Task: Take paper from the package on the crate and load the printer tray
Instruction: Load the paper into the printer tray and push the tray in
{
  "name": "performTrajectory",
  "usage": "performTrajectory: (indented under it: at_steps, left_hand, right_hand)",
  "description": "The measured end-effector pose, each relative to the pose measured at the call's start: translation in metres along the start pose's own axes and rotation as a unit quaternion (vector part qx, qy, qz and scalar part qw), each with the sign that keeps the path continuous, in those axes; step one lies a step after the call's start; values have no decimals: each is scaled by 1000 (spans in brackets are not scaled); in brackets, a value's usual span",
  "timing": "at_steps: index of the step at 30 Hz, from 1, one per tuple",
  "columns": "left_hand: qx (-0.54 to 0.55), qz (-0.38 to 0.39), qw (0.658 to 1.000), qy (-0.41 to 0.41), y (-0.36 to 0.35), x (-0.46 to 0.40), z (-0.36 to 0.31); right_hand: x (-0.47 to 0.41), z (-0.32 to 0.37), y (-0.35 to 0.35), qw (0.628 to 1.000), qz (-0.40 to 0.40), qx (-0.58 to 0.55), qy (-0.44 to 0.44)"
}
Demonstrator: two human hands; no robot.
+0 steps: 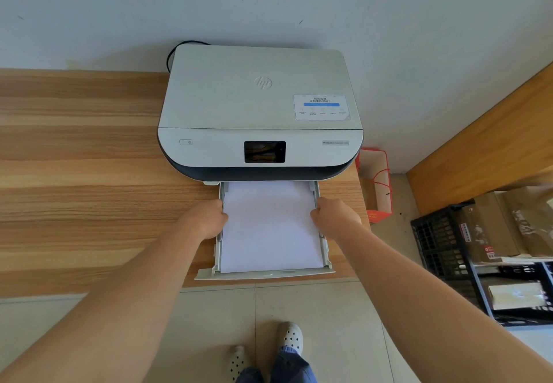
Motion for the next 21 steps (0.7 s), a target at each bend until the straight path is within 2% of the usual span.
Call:
performTrajectory:
  at_steps: [5,8,10,14,18,21]
  left_hand:
    - [-5,-12,1000,3,-1,3,2]
    - [-53,-78,994,-52,6,15,-1]
    - [-84,-92,982,-141,-1,26,-4]
    - [-130,-57,947,-287,-31,52,-4]
    - [-183,6,934,-306,-56,70,-3]
    - [-233,4,918,-321,-65,72,-1]
  right_hand:
    - [6,0,1,1000,-5,5,-9]
    - [16,-1,3,999,-43,26,6]
    - [27,4,3,993,-82,63,63]
    - [57,22,-9,956,-120,118,241]
    - [73,30,-24,943,-102,118,295]
    - [79,33,-32,931,-108,142,318]
Point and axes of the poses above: each hand's wrist, its own x-axis away from the middle knuckle, its own y-axis out of the back of the hand, z = x × y, the point moved 4 cm from there along -x, towards the middle knuckle, and after that the axes turned 13 degrees about x, right-handed, at the moved point
